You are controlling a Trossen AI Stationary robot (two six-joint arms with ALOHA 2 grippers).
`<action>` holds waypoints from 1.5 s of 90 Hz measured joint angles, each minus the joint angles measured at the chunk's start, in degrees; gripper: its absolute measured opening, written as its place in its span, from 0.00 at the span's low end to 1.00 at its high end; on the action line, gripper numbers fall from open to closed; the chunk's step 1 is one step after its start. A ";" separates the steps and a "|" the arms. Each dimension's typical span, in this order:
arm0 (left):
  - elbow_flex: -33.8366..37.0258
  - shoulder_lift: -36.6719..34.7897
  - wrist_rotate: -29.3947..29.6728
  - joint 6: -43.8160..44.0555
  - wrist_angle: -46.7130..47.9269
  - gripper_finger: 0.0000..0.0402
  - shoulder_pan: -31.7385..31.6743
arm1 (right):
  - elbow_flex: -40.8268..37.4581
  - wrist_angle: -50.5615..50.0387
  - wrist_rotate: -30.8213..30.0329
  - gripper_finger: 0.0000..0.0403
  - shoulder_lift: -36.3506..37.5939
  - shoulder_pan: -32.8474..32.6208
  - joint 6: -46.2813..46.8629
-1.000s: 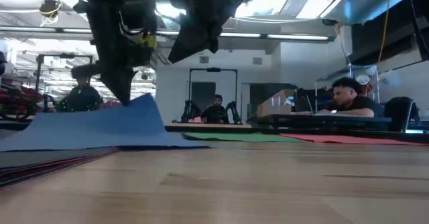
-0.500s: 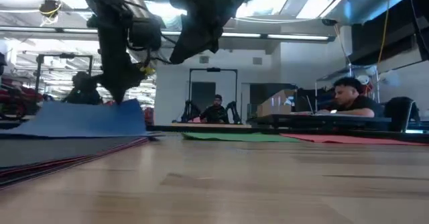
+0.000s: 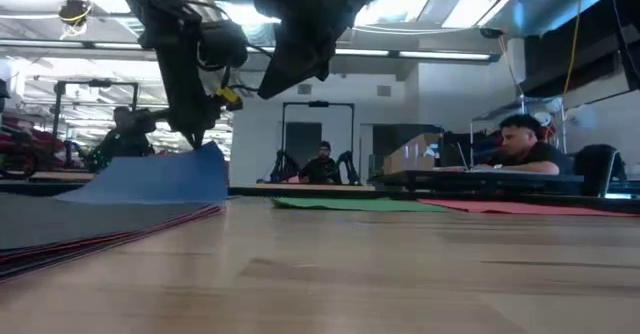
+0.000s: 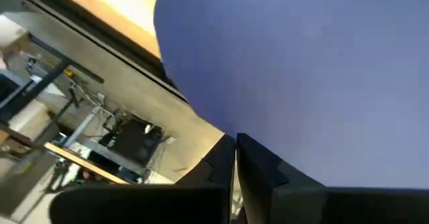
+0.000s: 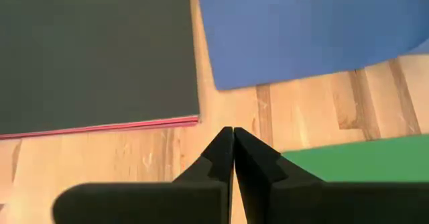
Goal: Organize paper
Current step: Stack the blue paper on top of the other blue paper
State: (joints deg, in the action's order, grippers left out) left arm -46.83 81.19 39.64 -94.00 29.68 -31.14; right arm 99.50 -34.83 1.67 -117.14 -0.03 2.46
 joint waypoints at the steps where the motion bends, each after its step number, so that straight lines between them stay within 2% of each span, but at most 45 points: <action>1: 0.00 0.03 0.00 -0.14 -0.16 0.00 -0.15 | 0.00 -0.01 0.00 0.00 0.00 0.00 0.00; 17: 0.00 0.13 0.02 -4.62 -0.91 0.00 -2.61 | 0.00 -0.17 0.00 0.00 0.00 0.00 -0.02; 36: 0.02 0.15 0.00 -11.81 -4.21 0.00 -2.70 | 0.00 -0.24 0.00 0.00 0.00 0.00 -0.37; 54: 0.02 0.15 0.03 -11.14 -5.13 0.00 -1.35 | -0.02 -1.38 0.00 0.00 0.00 0.00 -1.25; 63: 0.02 0.15 -0.03 -7.31 -5.09 0.00 1.23 | -0.02 -1.76 0.00 0.00 0.00 0.00 -1.48; 75: 0.02 0.15 0.02 4.90 -2.63 0.00 6.39 | -0.02 -1.84 0.00 0.00 0.00 0.00 -2.56; 94: 0.02 0.15 -2.16 33.52 10.86 0.00 16.54 | -0.04 -3.33 0.02 0.00 0.00 -0.37 -4.30; 100: 0.02 0.15 -6.39 43.89 15.19 0.00 19.68 | -0.03 -3.47 0.18 0.00 0.00 -0.61 -4.95; 108: 0.04 0.15 -14.86 57.98 18.71 0.00 23.62 | -0.04 -3.75 0.60 0.00 0.00 -1.33 -5.71; 118: 0.07 0.15 -23.92 73.29 20.68 0.00 28.39 | -0.07 -4.19 0.85 0.00 0.35 -2.49 -5.77; 135: 0.07 0.16 -35.23 98.11 20.65 0.00 35.53 | -0.09 -4.45 0.62 0.00 2.74 -4.37 -5.65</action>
State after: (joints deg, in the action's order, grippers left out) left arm -46.76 81.36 4.41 4.11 50.34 4.38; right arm 99.42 -39.28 2.29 -114.41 -4.40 -3.19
